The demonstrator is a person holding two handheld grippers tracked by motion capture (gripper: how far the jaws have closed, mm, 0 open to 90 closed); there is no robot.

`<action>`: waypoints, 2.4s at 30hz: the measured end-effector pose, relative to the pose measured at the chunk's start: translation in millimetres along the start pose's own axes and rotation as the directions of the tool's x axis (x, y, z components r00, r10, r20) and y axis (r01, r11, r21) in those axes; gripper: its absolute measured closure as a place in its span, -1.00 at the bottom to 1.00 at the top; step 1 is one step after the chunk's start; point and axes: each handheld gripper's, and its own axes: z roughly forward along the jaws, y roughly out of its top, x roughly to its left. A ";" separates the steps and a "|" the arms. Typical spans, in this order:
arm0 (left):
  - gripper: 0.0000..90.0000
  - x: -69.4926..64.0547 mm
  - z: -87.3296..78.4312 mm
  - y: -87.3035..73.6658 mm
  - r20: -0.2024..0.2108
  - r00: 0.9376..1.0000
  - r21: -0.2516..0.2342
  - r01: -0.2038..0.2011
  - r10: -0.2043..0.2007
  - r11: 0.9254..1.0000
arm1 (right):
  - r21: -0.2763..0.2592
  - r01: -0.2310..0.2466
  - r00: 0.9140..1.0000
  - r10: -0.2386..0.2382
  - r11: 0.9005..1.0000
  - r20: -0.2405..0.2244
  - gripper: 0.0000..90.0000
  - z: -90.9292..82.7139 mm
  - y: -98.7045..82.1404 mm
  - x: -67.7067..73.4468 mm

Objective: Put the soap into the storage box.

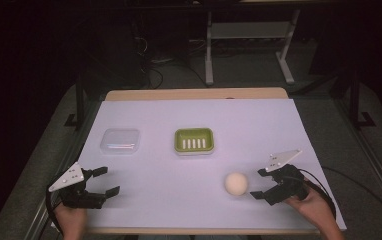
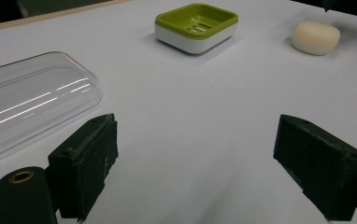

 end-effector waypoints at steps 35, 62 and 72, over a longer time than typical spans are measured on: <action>-0.71 0.0 -0.3 0.7 0.003 1.000 -0.001 -0.003 0.003 1.000 | 0.049 0.049 0.999 -0.048 0.998 -0.013 -0.67 17.0 30.9 1.5; -0.71 -0.5 1.4 1.3 0.008 1.000 -0.001 -0.009 0.009 1.000 | 0.129 0.091 0.996 -0.088 0.987 -0.031 -0.68 48.8 45.0 2.8; -0.71 -1.3 2.2 1.5 0.012 1.000 -0.002 -0.004 0.004 1.000 | 0.179 0.102 0.995 -0.099 0.979 -0.026 -0.68 60.3 45.1 4.7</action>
